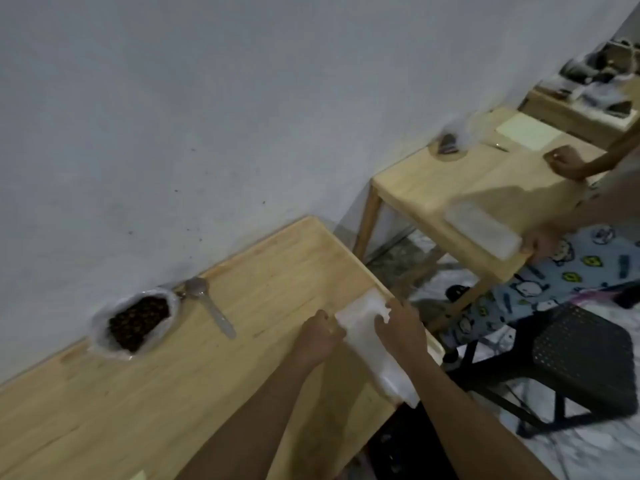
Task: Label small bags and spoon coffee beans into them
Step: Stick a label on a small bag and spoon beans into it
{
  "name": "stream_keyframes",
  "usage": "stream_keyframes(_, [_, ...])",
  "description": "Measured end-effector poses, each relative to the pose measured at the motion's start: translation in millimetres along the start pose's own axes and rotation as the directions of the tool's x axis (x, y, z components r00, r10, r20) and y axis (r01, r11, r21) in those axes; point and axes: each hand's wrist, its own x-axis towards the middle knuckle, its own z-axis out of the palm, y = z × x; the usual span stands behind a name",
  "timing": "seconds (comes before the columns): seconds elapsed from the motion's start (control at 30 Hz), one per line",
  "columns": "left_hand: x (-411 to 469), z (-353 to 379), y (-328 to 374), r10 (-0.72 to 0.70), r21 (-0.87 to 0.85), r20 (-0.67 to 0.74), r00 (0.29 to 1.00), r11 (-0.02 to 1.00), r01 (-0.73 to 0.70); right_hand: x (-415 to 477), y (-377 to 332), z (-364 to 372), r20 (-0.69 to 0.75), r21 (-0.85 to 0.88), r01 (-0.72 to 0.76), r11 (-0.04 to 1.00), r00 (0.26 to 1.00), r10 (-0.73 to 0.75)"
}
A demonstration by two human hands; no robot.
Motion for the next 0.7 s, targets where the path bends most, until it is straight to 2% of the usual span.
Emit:
stream_keyframes(0.13, [4,28,9,0.01,-0.178,0.006,1.0,0.984,-0.009,4,27,2,0.122,-0.007,-0.038,0.999,0.992,0.039])
stream_keyframes(0.23, [6,41,9,0.009,-0.181,-0.079,0.997,0.983,-0.023,6,37,6,0.18,0.032,0.015,0.999,0.983,-0.02])
stream_keyframes(0.33, [6,42,10,0.019,-0.207,-0.141,0.99,0.977,-0.048,9,39,8,0.141,0.05,0.073,0.996,0.987,-0.079])
stream_keyframes(0.5, [-7,42,14,0.066,-0.191,-0.285,0.956,0.974,-0.124,10,40,10,0.074,0.098,0.017,0.995,0.997,-0.024])
stream_keyframes(0.7, [-14,48,11,0.13,-0.14,-0.414,0.901,0.969,-0.205,14,40,13,0.073,0.078,0.023,0.997,0.997,-0.029])
